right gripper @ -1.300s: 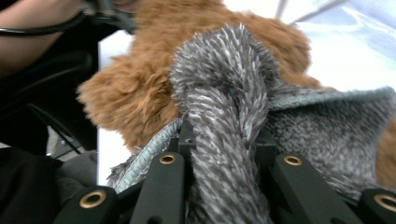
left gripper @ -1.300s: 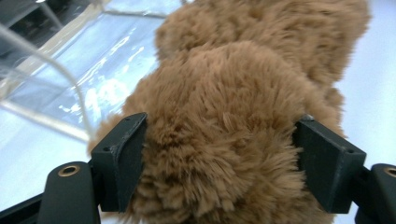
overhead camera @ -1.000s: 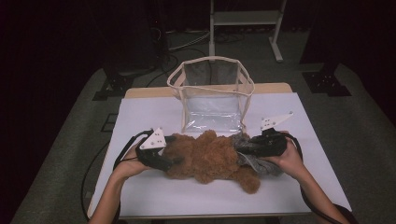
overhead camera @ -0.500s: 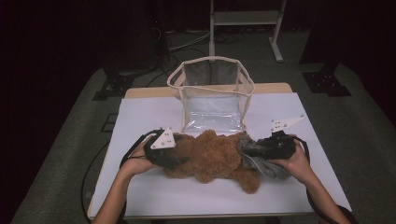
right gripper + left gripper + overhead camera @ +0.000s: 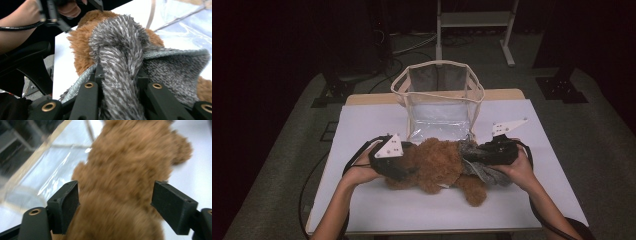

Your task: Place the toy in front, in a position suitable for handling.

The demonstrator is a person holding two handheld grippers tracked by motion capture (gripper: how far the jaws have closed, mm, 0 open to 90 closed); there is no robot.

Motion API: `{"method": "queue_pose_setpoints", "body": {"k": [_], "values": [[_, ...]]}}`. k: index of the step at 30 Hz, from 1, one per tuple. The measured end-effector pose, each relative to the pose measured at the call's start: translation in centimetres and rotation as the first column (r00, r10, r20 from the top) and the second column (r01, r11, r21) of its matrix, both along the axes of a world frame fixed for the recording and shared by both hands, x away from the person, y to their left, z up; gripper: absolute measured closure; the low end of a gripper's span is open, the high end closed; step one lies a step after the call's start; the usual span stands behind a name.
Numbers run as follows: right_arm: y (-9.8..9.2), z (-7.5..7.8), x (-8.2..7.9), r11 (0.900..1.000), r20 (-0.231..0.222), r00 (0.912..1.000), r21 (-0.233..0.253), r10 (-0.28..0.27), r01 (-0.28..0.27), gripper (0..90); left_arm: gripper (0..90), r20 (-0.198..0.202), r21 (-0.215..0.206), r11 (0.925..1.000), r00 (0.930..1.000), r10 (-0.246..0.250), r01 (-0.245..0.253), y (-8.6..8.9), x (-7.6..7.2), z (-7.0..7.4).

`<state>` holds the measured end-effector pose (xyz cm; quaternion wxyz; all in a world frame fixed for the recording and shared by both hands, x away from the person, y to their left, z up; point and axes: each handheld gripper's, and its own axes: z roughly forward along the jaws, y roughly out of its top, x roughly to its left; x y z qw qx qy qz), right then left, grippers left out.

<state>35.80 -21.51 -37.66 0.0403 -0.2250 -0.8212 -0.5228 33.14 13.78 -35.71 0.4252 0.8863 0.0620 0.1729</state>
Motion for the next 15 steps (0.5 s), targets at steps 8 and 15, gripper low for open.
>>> {"method": "queue_pose_setpoints", "body": {"k": [8,15], "values": [[-2.8,-0.1,-0.5,0.999,-0.007,0.9989,0.007,-0.046,0.046,71.5,13.0,0.006,0.021,0.9958,0.9960,-0.089,0.089,-4.5,0.0,1.0],[-4.7,-0.5,-0.9,0.997,-0.018,0.9971,0.014,-0.073,0.074,71.4,8.3,-0.011,0.096,0.9857,0.9903,-0.138,0.139,-8.1,0.4,0.1]]}}
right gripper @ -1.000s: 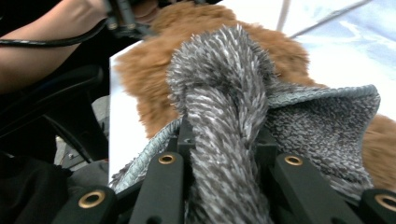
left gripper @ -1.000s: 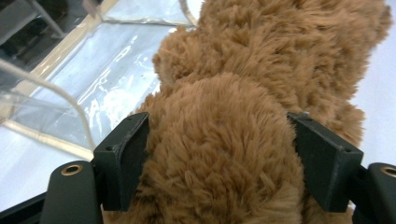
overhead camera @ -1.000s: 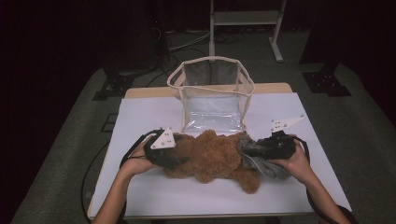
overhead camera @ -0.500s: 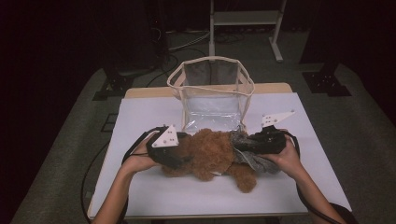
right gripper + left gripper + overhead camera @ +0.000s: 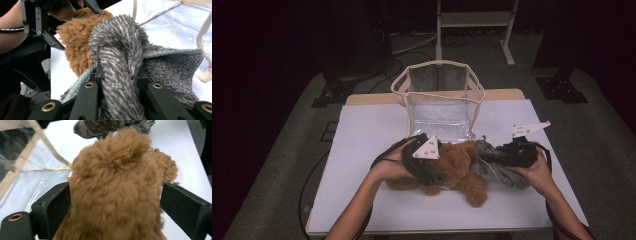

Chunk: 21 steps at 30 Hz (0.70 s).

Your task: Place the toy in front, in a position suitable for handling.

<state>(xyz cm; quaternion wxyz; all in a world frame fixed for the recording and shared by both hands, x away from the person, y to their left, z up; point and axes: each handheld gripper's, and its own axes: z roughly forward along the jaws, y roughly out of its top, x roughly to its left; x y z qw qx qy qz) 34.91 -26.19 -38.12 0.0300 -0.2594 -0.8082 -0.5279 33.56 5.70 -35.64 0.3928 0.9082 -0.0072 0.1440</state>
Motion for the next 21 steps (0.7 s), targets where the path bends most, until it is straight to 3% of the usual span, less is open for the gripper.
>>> {"method": "queue_pose_setpoints", "body": {"k": [5,9,13,14,17,21], "values": [[-0.4,-0.4,-0.1,1.000,-0.004,1.0000,0.012,0.002,-0.002,71.4,6.4,0.007,0.068,0.9977,1.0000,0.000,0.000,-2.0,0.4,-0.5],[-0.3,-1.0,-0.2,1.000,-0.018,0.9997,0.009,0.016,-0.016,71.2,3.6,0.006,0.090,0.9960,1.0000,-0.002,0.002,-3.2,0.7,-0.7],[0.4,-1.6,-0.1,0.999,-0.031,0.9989,0.001,0.034,-0.034,71.2,2.8,0.041,0.163,0.9865,0.9990,-0.021,0.014,-4.3,0.4,-1.4],[0.7,-1.9,-0.1,0.999,-0.039,0.9985,-0.002,0.039,-0.039,71.2,5.3,0.046,0.175,0.9844,0.9985,-0.031,0.022,-4.4,0.3,-1.4],[1.5,-2.3,0.1,0.998,-0.051,0.9969,-0.016,0.060,-0.061,71.2,26.3,0.078,0.191,0.9811,0.9959,-0.045,0.029,-4.5,-0.1,-1.5],[2.2,-2.5,0.2,0.997,-0.062,0.9950,-0.010,0.079,-0.080,71.0,40.1,0.063,0.126,0.9915,0.9973,-0.039,0.031,-3.8,-0.1,-1.1]]}}
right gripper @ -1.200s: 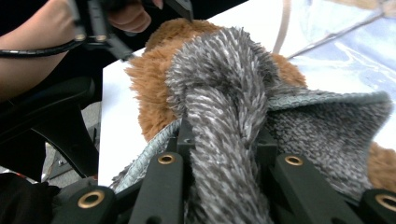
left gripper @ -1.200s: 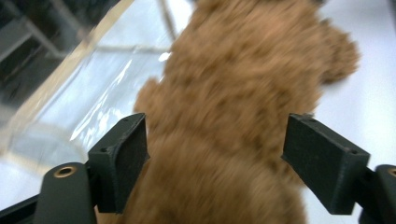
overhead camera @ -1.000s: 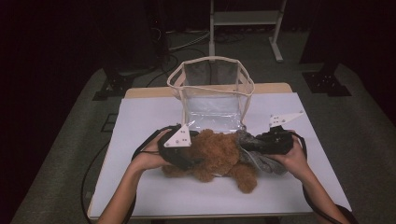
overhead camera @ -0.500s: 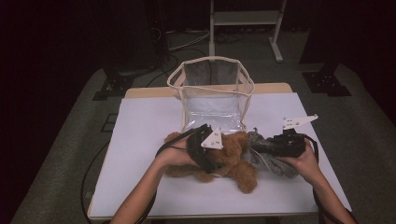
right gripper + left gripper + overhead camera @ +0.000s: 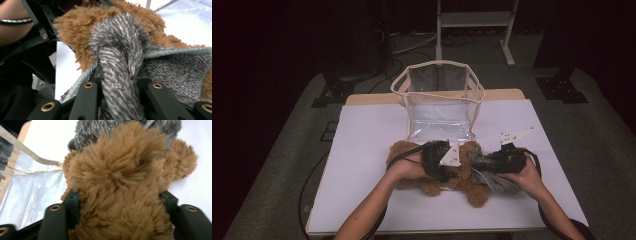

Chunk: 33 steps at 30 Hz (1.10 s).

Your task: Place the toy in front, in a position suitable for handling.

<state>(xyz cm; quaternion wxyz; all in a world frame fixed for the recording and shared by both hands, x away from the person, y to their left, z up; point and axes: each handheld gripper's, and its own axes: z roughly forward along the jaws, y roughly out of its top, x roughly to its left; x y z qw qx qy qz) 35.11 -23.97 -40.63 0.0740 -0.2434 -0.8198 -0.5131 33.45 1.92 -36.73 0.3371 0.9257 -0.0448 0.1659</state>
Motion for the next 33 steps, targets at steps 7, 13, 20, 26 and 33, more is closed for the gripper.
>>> {"method": "queue_pose_setpoints", "body": {"k": [7,13,20,26,33], "values": [[-0.7,1.2,-0.4,0.999,0.009,1.0000,0.051,0.004,-0.005,70.9,43.7,-0.033,-0.101,0.9948,0.9993,-0.019,0.015,0.2,-0.3,1.2],[-1.8,3.0,-1.8,0.999,0.056,0.9984,0.047,0.006,-0.009,70.8,43.2,-0.090,-0.141,0.9884,0.9934,-0.071,0.058,-0.2,-0.4,1.6],[-2.5,1.5,-1.5,0.999,0.027,0.9989,0.037,-0.037,0.036,70.9,20.3,-0.103,-0.084,0.9962,0.9942,-0.031,0.022,-0.5,-0.1,1.5],[-3.0,1.2,-1.5,0.998,0.023,0.9987,0.037,-0.045,0.044,70.8,5.4,-0.104,-0.049,0.9988,0.9945,-0.011,0.006,0.0,-0.1,1.3],[-2.5,0.7,-1.2,0.999,0.010,0.9993,0.024,-0.035,0.035,70.9,0.0,-0.020,0.040,0.9989,0.9995,-0.024,0.025,-2.2,-0.8,0.0]]}}
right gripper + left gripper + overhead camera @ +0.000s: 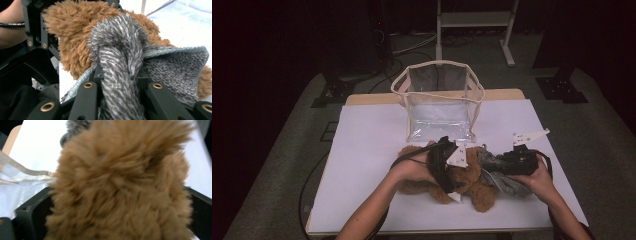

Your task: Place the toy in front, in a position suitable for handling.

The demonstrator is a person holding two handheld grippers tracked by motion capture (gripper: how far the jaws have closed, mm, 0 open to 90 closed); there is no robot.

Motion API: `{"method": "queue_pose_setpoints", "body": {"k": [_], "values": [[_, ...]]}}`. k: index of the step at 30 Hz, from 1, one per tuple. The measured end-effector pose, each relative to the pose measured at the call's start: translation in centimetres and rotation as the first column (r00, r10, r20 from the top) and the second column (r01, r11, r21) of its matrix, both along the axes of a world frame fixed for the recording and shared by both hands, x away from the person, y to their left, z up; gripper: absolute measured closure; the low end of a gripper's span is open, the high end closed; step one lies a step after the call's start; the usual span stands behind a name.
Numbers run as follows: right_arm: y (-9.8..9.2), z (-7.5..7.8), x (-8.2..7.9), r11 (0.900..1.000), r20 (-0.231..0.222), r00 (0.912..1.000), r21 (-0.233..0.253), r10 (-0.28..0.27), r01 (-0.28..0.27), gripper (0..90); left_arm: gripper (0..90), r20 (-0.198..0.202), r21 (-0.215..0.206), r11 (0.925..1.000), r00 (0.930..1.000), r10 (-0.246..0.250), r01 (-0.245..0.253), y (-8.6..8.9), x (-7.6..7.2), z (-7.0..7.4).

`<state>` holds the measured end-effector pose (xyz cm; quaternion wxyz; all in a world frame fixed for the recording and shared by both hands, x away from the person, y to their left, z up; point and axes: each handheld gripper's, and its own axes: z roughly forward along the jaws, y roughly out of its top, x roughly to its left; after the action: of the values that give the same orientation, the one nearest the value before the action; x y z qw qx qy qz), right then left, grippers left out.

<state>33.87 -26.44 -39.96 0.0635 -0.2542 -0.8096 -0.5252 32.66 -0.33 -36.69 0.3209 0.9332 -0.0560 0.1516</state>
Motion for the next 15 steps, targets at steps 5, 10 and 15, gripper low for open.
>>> {"method": "queue_pose_setpoints", "body": {"k": [5,10,15], "values": [[-0.1,-0.3,0.2,1.000,-0.013,0.9999,-0.001,-0.009,0.009,70.9,23.4,0.036,-0.004,1.0000,0.9993,-0.008,0.008,0.1,-0.3,0.4],[-0.2,0.9,0.2,1.000,0.013,0.9999,0.027,-0.008,0.008,71.0,36.9,-0.020,-0.124,0.9923,0.9997,-0.010,0.007,1.4,0.2,1.3],[0.4,3.1,0.0,0.999,0.062,0.9981,0.038,0.000,-0.002,71.0,38.3,-0.063,-0.245,0.9694,0.9980,-0.001,-0.014,2.9,0.3,2.1]]}}
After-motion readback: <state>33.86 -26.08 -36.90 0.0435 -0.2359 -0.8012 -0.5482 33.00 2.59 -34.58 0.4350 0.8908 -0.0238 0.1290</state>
